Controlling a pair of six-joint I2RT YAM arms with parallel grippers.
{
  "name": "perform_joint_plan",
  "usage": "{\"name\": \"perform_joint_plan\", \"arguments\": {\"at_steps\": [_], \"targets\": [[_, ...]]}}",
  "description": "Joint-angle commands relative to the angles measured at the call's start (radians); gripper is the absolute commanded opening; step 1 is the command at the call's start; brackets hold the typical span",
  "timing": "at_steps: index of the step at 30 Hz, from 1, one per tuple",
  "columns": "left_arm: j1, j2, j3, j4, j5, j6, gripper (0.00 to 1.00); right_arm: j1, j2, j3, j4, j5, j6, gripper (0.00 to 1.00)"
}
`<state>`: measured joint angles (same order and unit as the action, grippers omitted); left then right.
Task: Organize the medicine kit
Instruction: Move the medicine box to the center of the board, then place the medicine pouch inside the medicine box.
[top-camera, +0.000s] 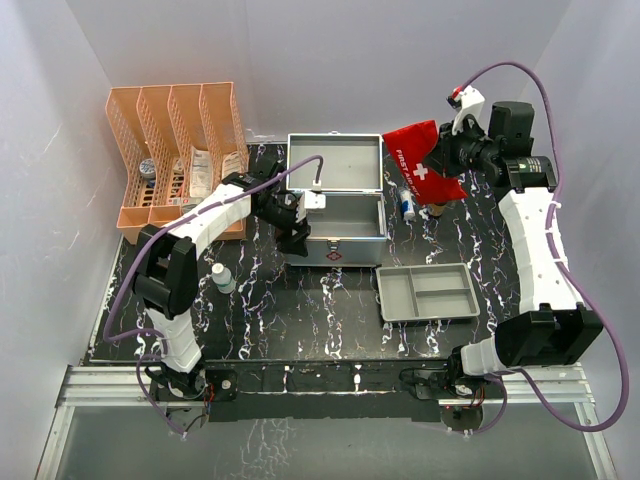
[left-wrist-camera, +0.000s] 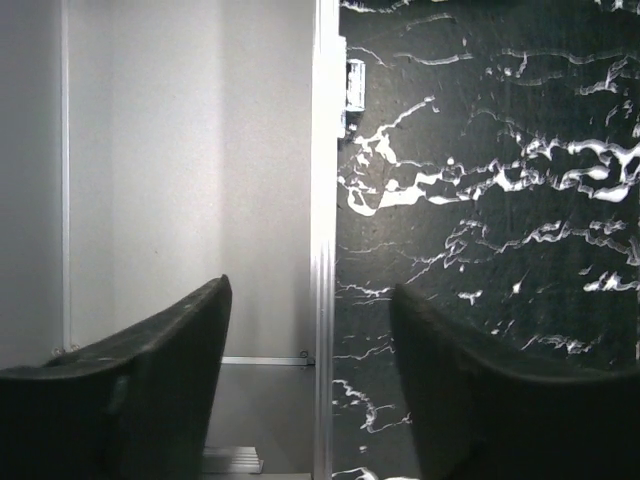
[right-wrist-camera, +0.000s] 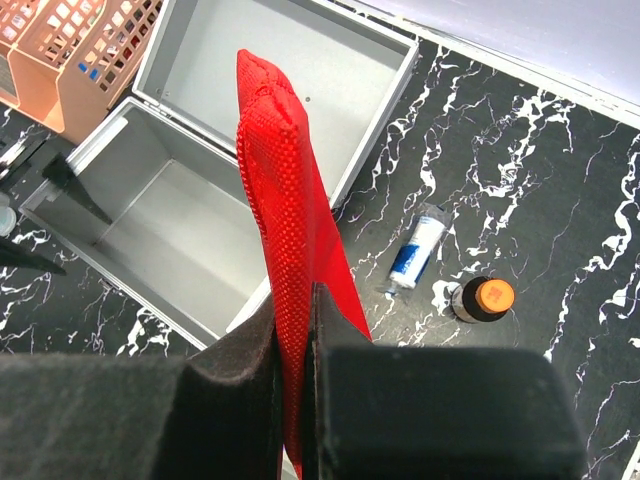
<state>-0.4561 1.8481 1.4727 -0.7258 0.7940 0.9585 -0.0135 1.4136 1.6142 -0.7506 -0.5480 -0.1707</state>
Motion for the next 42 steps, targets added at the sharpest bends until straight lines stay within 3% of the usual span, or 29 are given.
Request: {"name": "perform_joint_plan", "arguments": {"at_steps": [1, 3, 6, 13, 19, 23, 27, 33, 42], "targets": [[-0.005, -0.060, -0.002, 0.034, 0.023, -0.047, 0.78, 0.008, -0.005, 0.064, 0.047, -0.003, -0.009, 0.00], [-0.006, -0.069, -0.014, 0.051, 0.010, -0.056, 0.90, 0.009, -0.005, 0.064, 0.045, -0.003, -0.010, 0.00], [-0.005, -0.093, -0.029, 0.075, -0.005, -0.068, 0.98, 0.008, -0.003, 0.072, 0.037, -0.003, -0.014, 0.00], [-0.006, -0.170, -0.032, 0.117, -0.036, -0.127, 0.99, 0.051, 0.020, 0.102, 0.022, 0.000, -0.023, 0.00], [0.029, -0.273, -0.004, 0.260, -0.142, -0.381, 0.99, 0.144, 0.108, 0.218, -0.046, 0.079, -0.078, 0.00], [0.135, -0.363, -0.009, 0.389, -0.252, -0.670, 0.99, 0.234, 0.217, 0.337, -0.104, 0.137, -0.111, 0.00], [0.313, -0.416, 0.004, 0.391, -0.285, -0.865, 0.99, 0.322, 0.311, 0.408, -0.132, 0.185, -0.162, 0.00], [0.533, -0.514, -0.069, 0.313, -0.257, -0.912, 0.99, 0.437, 0.417, 0.422, -0.213, 0.278, -0.314, 0.00], [0.604, -0.591, -0.148, 0.276, -0.217, -0.917, 0.99, 0.495, 0.498, 0.504, -0.308, 0.383, -0.462, 0.00]]}}
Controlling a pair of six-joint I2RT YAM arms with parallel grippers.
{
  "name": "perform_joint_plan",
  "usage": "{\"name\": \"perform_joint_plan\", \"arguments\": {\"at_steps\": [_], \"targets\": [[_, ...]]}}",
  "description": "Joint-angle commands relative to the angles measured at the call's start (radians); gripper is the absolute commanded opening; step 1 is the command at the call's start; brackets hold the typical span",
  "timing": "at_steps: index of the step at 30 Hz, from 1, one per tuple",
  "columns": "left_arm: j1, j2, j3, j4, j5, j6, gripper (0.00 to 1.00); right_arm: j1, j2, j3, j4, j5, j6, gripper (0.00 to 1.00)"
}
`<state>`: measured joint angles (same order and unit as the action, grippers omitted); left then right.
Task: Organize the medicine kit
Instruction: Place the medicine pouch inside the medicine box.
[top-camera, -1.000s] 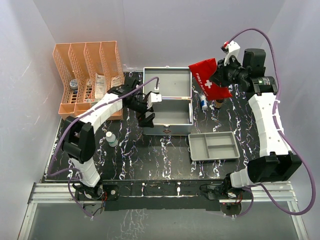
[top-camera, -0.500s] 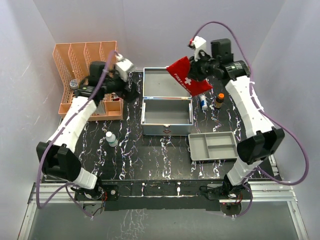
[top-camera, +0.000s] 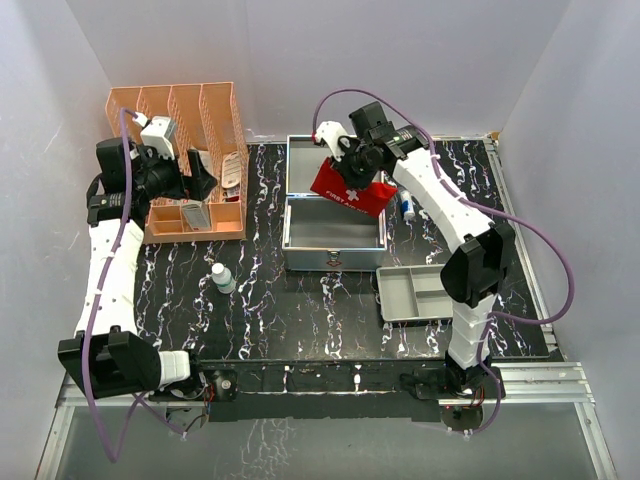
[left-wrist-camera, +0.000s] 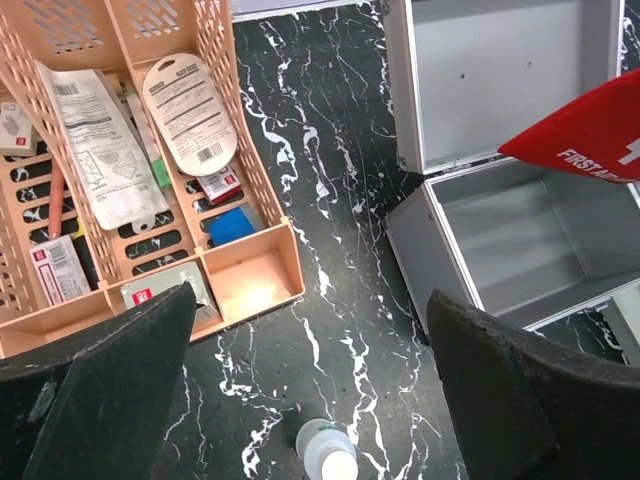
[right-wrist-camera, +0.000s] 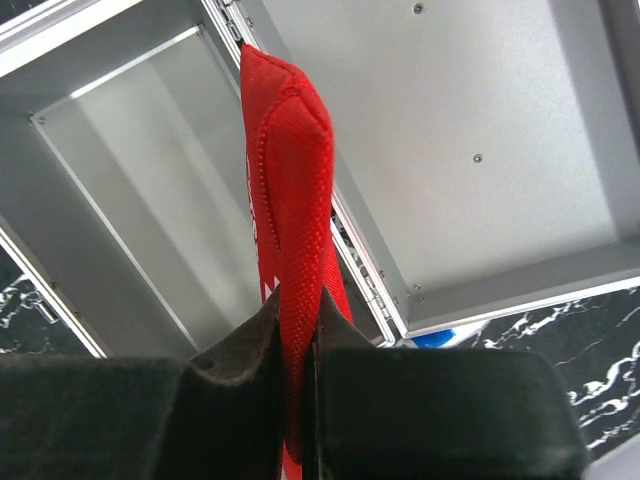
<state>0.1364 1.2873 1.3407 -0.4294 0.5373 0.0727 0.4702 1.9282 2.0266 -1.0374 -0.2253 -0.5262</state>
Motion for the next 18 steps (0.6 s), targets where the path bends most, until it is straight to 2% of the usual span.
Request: {"name": "perform_joint_plan", "arguments": {"at_steps": [1, 8, 18], "targets": [[0.014, -0.029, -0.020, -0.012, 0.043, -0.034, 0.99, 0.014, -0.018, 0.094, -0.037, 0.046, -0.134, 0.00], [0.019, 0.005, -0.037, 0.049, 0.077, -0.067, 0.99, 0.070, -0.002, 0.114, -0.120, -0.017, -0.221, 0.00], [0.032, 0.033, -0.051, 0.099, 0.117, -0.065, 0.99, 0.149, 0.044, 0.055, -0.156, -0.058, -0.152, 0.00]]}}
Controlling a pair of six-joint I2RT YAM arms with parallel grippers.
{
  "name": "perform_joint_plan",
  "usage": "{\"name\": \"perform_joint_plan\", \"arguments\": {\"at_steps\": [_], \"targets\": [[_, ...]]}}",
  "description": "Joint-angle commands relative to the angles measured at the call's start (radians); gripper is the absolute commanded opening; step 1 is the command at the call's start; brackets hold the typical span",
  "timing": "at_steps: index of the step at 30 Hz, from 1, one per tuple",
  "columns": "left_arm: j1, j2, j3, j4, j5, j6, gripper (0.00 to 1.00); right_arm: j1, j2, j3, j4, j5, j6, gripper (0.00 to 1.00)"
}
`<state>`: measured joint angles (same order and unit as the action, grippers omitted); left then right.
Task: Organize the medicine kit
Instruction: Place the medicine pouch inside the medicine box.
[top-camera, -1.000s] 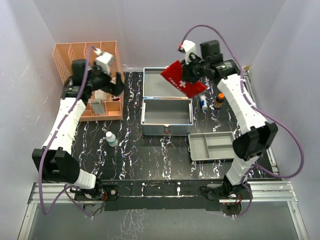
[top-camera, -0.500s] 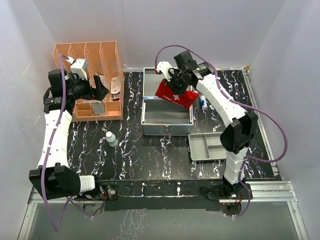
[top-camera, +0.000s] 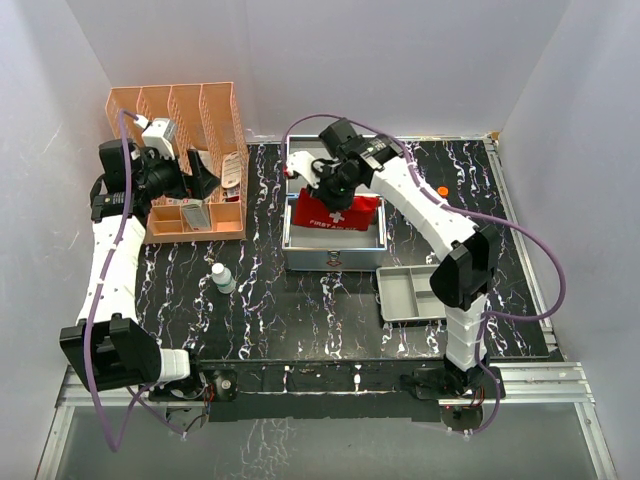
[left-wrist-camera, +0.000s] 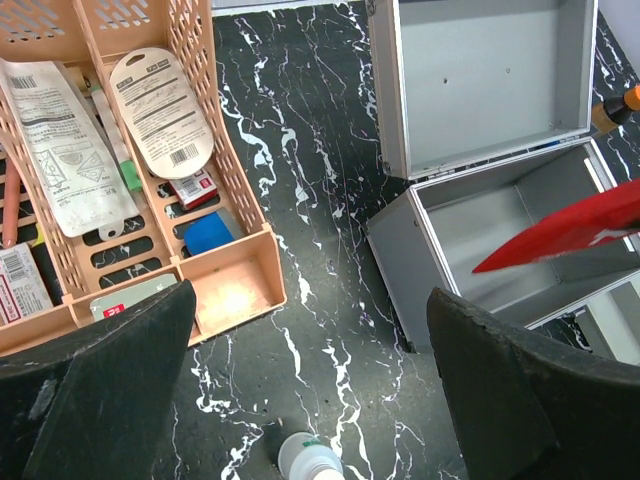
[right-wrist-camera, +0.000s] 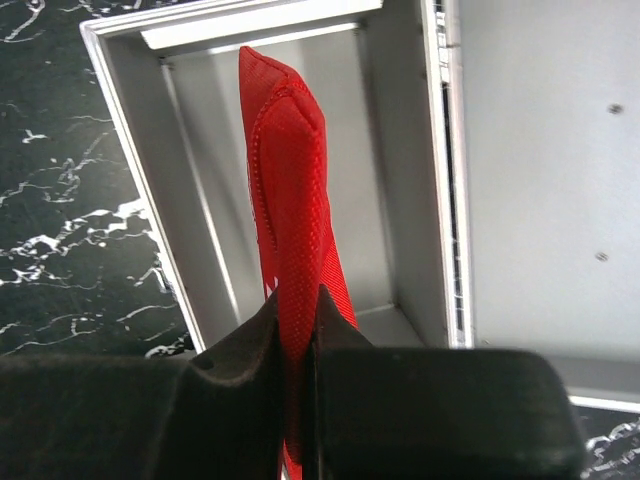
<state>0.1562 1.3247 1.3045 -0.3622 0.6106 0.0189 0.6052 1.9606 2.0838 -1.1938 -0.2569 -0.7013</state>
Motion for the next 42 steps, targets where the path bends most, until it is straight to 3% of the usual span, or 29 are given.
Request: {"name": "perform_joint_plan", "arguments": {"at_steps": [1, 11, 26, 28, 32, 35, 42], "targets": [[0.014, -0.004, -0.020, 0.034, 0.048, -0.011, 0.99, 0.015, 0.012, -0.015, -0.001, -0.030, 0.028, 0.00], [0.024, -0.008, -0.045, 0.060, 0.074, -0.018, 0.98, 0.017, 0.001, -0.158, 0.034, -0.080, 0.070, 0.00], [0.029, 0.001, -0.046, 0.081, 0.109, -0.016, 0.98, 0.017, 0.061, -0.194, 0.027, -0.137, 0.054, 0.00], [0.032, 0.002, -0.046, 0.085, 0.115, -0.018, 0.99, 0.016, 0.062, -0.206, 0.039, -0.116, 0.065, 0.08], [0.031, 0.010, -0.039, 0.090, 0.127, -0.019, 0.99, 0.017, 0.028, -0.246, 0.124, -0.055, 0.096, 0.37], [0.031, 0.011, -0.036, 0.089, 0.136, -0.017, 0.98, 0.018, -0.012, -0.288, 0.209, -0.011, 0.111, 0.42], [0.031, 0.015, -0.032, 0.085, 0.162, -0.020, 0.99, 0.017, -0.068, -0.318, 0.335, 0.132, 0.137, 0.43]]}}
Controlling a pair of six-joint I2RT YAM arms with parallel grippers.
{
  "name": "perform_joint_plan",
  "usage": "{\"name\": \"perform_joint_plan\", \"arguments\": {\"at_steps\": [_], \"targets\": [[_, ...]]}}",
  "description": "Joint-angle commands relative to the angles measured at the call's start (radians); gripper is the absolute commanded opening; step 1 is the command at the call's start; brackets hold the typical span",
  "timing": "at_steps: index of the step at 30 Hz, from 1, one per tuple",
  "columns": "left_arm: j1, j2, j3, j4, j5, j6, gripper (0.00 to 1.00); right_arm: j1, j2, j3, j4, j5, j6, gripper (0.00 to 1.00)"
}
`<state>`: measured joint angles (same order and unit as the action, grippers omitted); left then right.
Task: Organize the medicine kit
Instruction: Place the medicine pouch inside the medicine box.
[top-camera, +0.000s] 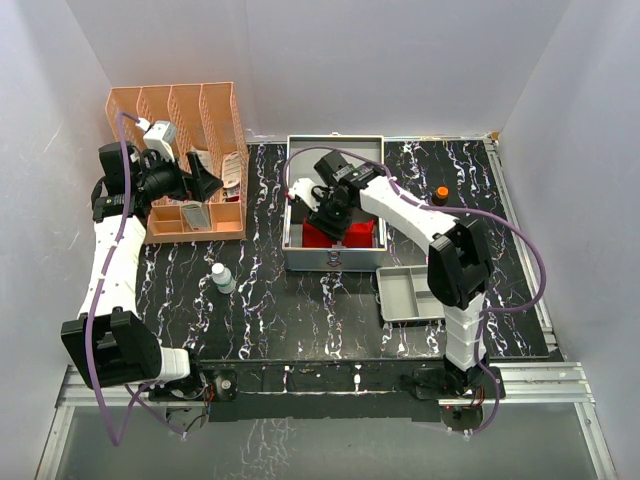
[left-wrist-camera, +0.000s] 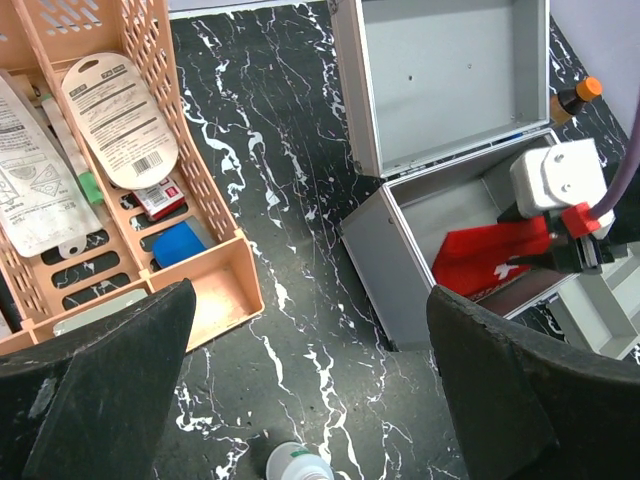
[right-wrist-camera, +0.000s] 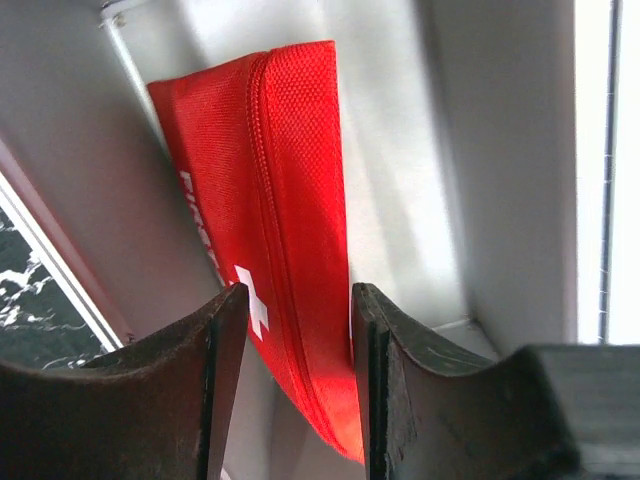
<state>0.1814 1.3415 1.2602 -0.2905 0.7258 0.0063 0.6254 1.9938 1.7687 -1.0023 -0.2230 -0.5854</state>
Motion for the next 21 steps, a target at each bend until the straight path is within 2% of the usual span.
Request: {"name": "perform_joint_plan", "arguments": {"at_steps": [1, 8, 10, 16, 18, 21], "targets": [[0.006, -0.002, 0.013, 0.013, 0.051, -0.007, 0.98, -0.003, -0.112, -0.004, 0.161, 0.108, 0.022, 0.43], [0.006, 0.001, 0.015, 0.014, 0.064, -0.008, 0.98, -0.003, -0.199, 0.005, 0.297, 0.200, 0.073, 0.45], [0.006, 0.001, 0.016, 0.011, 0.062, 0.000, 0.98, -0.004, -0.227, 0.013, 0.337, 0.269, 0.104, 0.50], [0.005, -0.002, 0.012, -0.023, 0.058, 0.060, 0.99, -0.054, -0.347, -0.029, 0.506, 0.525, 0.310, 0.66], [0.006, -0.005, 0.012, -0.028, 0.047, 0.072, 0.99, -0.107, -0.371, -0.036, 0.505, 0.584, 0.403, 0.70], [0.006, -0.005, 0.020, -0.038, 0.041, 0.086, 0.99, -0.217, -0.387, -0.034, 0.447, 0.596, 0.564, 0.69]]}}
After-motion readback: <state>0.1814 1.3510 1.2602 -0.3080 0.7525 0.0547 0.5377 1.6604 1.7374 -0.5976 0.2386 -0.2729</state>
